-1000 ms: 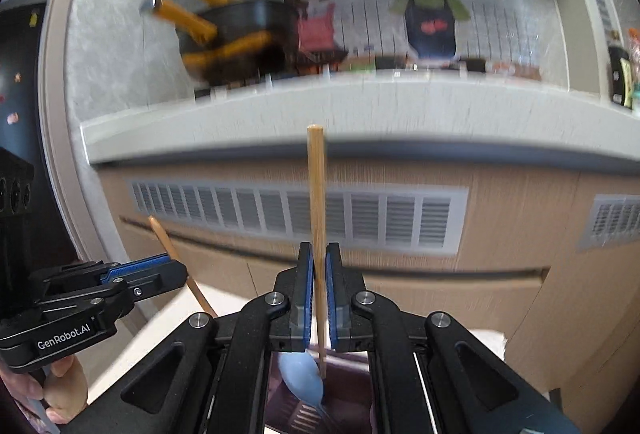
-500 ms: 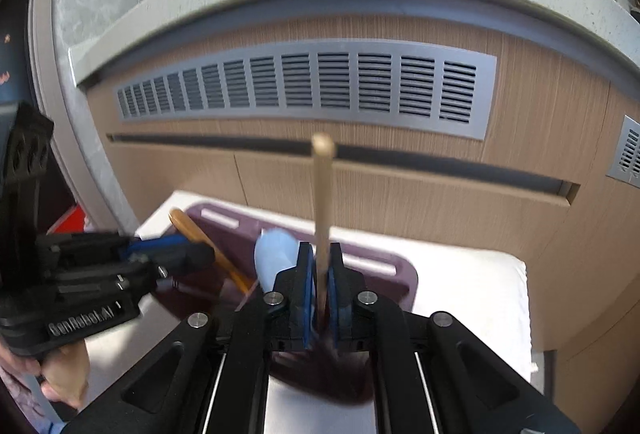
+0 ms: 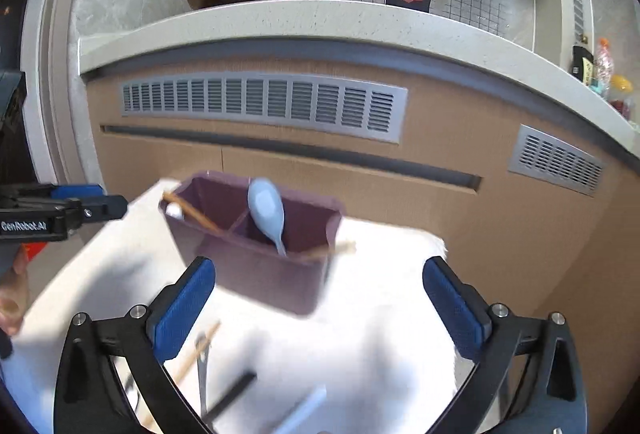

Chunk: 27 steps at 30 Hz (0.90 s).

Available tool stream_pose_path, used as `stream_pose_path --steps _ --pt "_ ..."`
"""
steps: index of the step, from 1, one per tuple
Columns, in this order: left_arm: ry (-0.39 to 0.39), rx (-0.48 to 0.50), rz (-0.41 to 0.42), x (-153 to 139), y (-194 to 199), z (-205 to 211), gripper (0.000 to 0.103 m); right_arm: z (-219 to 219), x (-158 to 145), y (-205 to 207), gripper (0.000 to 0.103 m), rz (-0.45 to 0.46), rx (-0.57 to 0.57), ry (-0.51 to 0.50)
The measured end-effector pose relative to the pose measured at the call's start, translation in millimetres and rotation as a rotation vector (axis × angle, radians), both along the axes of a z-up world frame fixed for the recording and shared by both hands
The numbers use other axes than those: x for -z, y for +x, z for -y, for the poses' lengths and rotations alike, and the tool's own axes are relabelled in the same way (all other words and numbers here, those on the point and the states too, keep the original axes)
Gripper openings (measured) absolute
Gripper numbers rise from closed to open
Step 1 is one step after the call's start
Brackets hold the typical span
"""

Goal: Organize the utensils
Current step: 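Move both tools back over the remaining utensils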

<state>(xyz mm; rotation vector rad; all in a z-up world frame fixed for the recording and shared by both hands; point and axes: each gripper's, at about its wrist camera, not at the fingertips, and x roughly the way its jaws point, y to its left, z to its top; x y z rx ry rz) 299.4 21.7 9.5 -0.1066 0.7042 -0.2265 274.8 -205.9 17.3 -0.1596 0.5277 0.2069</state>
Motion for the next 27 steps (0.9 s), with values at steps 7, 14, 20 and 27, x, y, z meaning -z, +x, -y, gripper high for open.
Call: stream_pose_path --steps 7,14,20,27 --pt "0.041 -0.007 -0.114 37.8 -40.6 -4.7 0.079 -2.1 43.2 -26.7 0.103 -0.213 -0.055 -0.027" --pt "0.076 -0.042 -0.213 73.6 -67.9 -15.7 0.079 2.7 91.9 -35.9 0.102 -0.375 0.054 -0.009" --pt "0.075 -0.034 -0.25 84.4 -72.6 -16.4 0.079 -3.0 107.3 -22.3 0.073 -0.442 0.092 -0.039" --pt "0.063 -0.006 -0.276 86.3 -68.1 -6.7 0.079 -16.7 111.8 -17.3 0.035 -0.475 0.026 -0.038"
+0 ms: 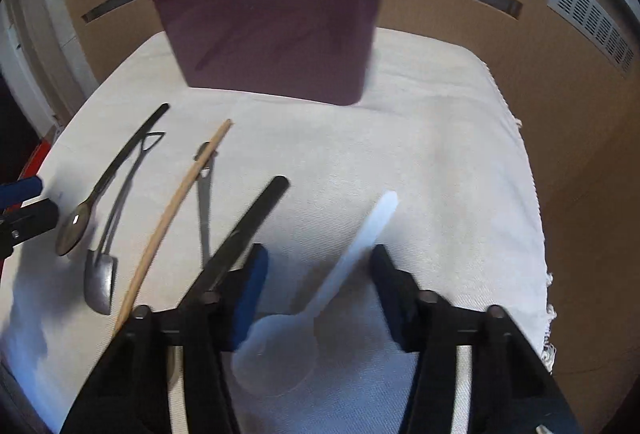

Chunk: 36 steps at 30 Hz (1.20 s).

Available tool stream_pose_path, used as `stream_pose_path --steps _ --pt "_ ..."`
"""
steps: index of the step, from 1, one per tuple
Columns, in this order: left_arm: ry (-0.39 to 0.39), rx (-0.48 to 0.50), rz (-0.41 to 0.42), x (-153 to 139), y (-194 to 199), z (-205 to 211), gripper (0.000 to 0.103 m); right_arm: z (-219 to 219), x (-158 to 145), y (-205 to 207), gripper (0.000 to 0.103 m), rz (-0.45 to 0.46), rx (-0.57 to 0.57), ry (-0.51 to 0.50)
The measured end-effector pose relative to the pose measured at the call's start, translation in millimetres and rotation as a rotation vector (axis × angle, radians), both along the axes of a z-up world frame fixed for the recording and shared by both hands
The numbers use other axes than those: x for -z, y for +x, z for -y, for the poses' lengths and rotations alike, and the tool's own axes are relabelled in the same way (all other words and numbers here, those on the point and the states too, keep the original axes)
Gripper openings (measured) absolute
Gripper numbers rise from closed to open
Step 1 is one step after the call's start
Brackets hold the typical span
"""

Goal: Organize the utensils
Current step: 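Move both tools back over the remaining utensils, then grasp the dark plastic spoon with the left tool while the right tool hovers over utensils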

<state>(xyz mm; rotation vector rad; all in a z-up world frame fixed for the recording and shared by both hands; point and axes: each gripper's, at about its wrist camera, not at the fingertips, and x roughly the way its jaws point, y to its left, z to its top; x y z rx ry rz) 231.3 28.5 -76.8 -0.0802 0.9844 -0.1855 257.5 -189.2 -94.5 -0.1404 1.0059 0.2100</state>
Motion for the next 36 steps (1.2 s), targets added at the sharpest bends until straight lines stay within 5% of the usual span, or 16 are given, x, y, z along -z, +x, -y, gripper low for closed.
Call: stream_pose_path --steps 2,6,8,14,22,24,28,36 --pt "-0.001 0.009 -0.009 1.6 1.3 3.8 0.079 -4.1 -1.8 -4.4 0.016 0.004 -0.025 -0.009" --pt "-0.015 0.033 -0.021 4.9 6.6 10.4 0.079 -6.7 -4.1 -16.0 0.007 0.02 -0.048 -0.039" --pt "-0.025 0.058 -0.024 5.0 13.1 11.8 0.077 -3.0 -5.8 -21.0 0.007 0.023 -0.052 -0.035" --pt "0.023 0.139 -0.114 7.7 54.9 15.7 0.036 15.3 -6.3 -26.0 0.008 0.009 -0.032 -0.003" --pt "0.148 0.171 -0.158 21.7 93.0 35.6 0.024 28.3 -8.9 -33.1 0.008 0.026 -0.033 0.048" --pt "0.14 0.168 -0.154 21.3 93.1 39.3 0.016 28.3 -11.6 -34.2 0.011 0.038 -0.034 0.051" --pt "0.126 0.206 -0.156 22.6 76.7 48.8 0.016 24.6 -21.2 -34.0 0.017 0.057 -0.051 0.077" --pt "0.109 0.221 -0.171 20.9 38.4 43.0 0.016 -8.6 -14.8 -13.8 0.025 -0.07 -0.08 0.225"
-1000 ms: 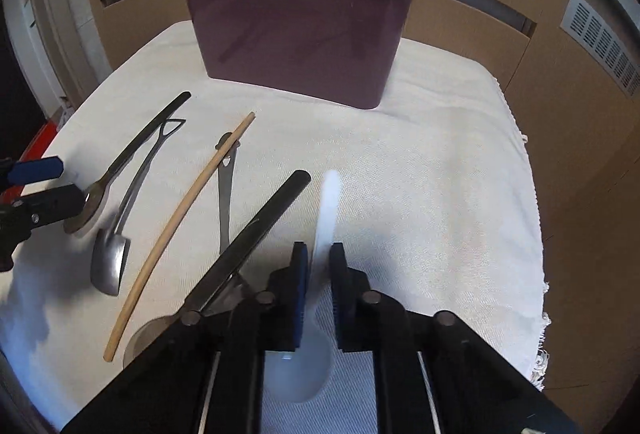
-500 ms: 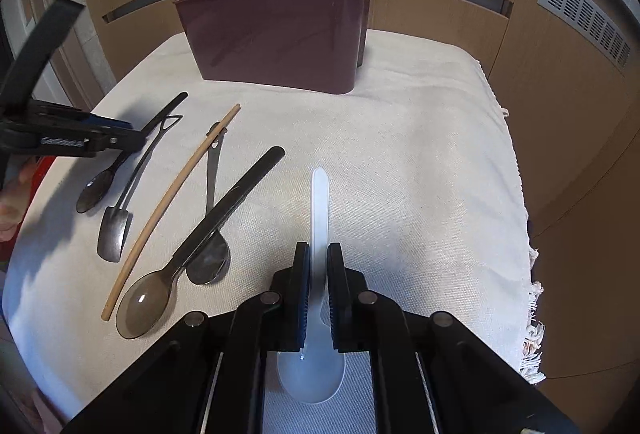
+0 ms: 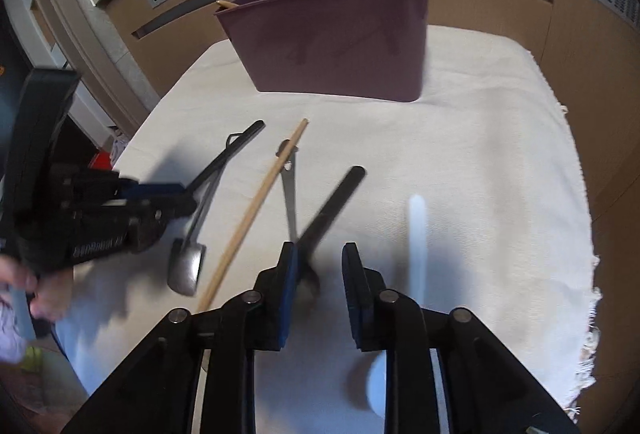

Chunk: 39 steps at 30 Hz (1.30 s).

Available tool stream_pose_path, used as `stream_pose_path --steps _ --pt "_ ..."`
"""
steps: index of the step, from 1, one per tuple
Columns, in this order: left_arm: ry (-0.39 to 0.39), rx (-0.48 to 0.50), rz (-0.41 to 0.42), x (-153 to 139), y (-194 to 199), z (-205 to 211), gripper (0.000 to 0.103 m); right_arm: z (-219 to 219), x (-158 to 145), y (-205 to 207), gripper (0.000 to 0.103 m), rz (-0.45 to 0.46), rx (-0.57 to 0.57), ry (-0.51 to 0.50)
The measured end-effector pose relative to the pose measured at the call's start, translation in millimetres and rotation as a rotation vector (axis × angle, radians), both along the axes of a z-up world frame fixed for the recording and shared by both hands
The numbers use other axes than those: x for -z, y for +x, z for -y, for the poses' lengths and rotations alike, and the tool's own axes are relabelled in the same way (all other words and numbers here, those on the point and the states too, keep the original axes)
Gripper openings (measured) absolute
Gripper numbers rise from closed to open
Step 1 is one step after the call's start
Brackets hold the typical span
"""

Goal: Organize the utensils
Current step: 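Grasp the dark plastic spoon with the left tool while the right tool hovers over utensils, then grasp the small metal shovel-shaped spoon with the right tool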

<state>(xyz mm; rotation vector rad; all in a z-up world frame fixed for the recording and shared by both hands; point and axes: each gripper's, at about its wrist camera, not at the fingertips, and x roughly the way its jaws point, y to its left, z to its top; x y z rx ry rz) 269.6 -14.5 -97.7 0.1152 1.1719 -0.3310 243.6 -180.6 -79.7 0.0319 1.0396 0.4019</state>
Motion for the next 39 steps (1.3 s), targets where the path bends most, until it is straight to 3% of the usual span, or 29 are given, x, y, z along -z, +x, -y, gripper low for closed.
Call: stream_pose_path --steps 5,9,14,21,34,37,39 --pt "-0.022 -0.014 -0.007 -0.8 -13.2 -8.4 0.017 -23.7 9.9 17.7 0.025 -0.033 0.016 -0.053" --pt "-0.024 -0.019 -0.011 -1.2 -14.8 -9.7 0.018 -39.8 12.1 19.9 0.025 0.001 -0.01 -0.136" --pt "-0.017 -0.017 -0.014 -2.0 -11.1 -7.5 0.023 -33.0 11.9 10.3 0.014 0.018 -0.048 -0.178" --pt "0.003 -0.003 -0.014 -1.7 -9.2 3.1 0.034 1.1 9.0 1.8 0.011 0.018 -0.038 -0.192" --pt "0.003 0.011 -0.038 -1.3 28.5 9.2 0.035 16.2 11.2 -2.3 0.011 0.025 -0.029 -0.155" --pt "-0.003 0.003 -0.029 -1.5 46.7 10.8 0.031 17.4 10.6 -3.6 0.013 0.027 -0.031 -0.15" --pt "0.012 -0.001 -0.002 -2.0 52.3 11.0 0.016 18.6 8.8 -4.7 0.013 0.032 -0.032 -0.136"
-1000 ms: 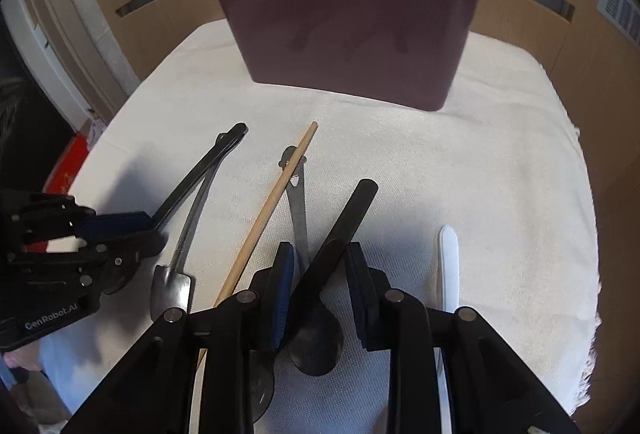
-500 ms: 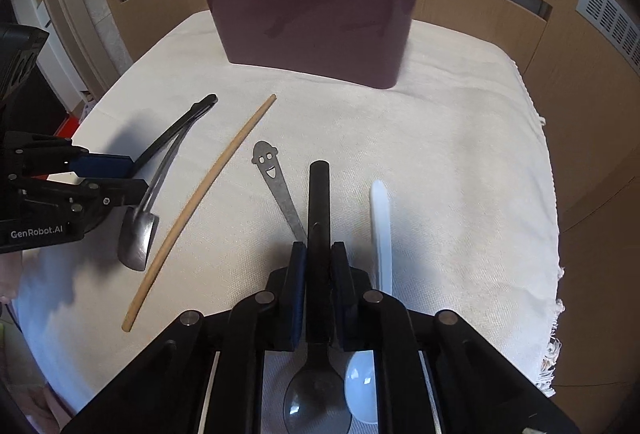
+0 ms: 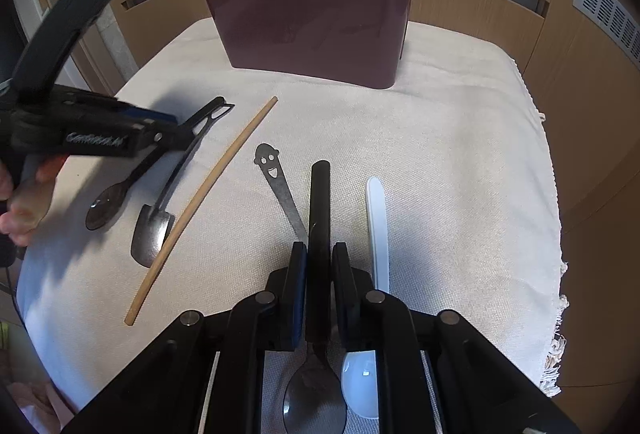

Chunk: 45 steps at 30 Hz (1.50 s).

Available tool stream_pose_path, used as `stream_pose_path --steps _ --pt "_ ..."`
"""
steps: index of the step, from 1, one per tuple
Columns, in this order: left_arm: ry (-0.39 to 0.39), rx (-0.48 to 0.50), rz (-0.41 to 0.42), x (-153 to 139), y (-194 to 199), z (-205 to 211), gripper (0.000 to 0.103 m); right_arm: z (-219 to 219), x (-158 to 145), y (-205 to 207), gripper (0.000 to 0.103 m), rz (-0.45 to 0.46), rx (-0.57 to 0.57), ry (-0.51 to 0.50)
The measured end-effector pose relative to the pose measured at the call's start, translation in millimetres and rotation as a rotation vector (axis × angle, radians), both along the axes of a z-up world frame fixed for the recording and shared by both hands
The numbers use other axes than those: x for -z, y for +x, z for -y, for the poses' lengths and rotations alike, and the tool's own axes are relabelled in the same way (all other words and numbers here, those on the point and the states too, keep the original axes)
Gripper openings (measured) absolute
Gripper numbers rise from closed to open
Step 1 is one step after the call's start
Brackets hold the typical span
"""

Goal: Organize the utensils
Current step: 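Grasp the small metal shovel-shaped spoon with the right tool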

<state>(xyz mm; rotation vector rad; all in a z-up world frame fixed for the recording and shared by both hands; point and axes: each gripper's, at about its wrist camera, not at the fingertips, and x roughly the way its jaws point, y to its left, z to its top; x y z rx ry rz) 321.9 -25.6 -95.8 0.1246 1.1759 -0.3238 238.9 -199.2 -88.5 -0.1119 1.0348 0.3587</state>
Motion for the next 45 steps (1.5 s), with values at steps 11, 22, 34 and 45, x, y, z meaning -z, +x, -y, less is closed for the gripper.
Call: stream_pose_path --steps 11,22,34,45 --pt "-0.187 -0.143 0.249 -53.0 -61.2 -48.7 0.012 -12.2 -20.3 -1.9 0.025 0.015 -0.08 0.088" --pt "-0.293 -0.234 0.335 -73.6 -90.2 -87.9 0.012 -101.5 -16.5 32.1 0.026 -0.033 -0.11 0.116" --pt "-0.264 -0.265 0.116 -29.2 -66.1 -97.7 0.014 -143.8 0.6 29.1 0.006 0.025 -0.213 -0.124" --pt "-0.027 -0.192 -0.074 -1.1 3.1 -56.4 0.037 -68.6 -21.6 23.8 0.006 0.0 -0.1 0.074"
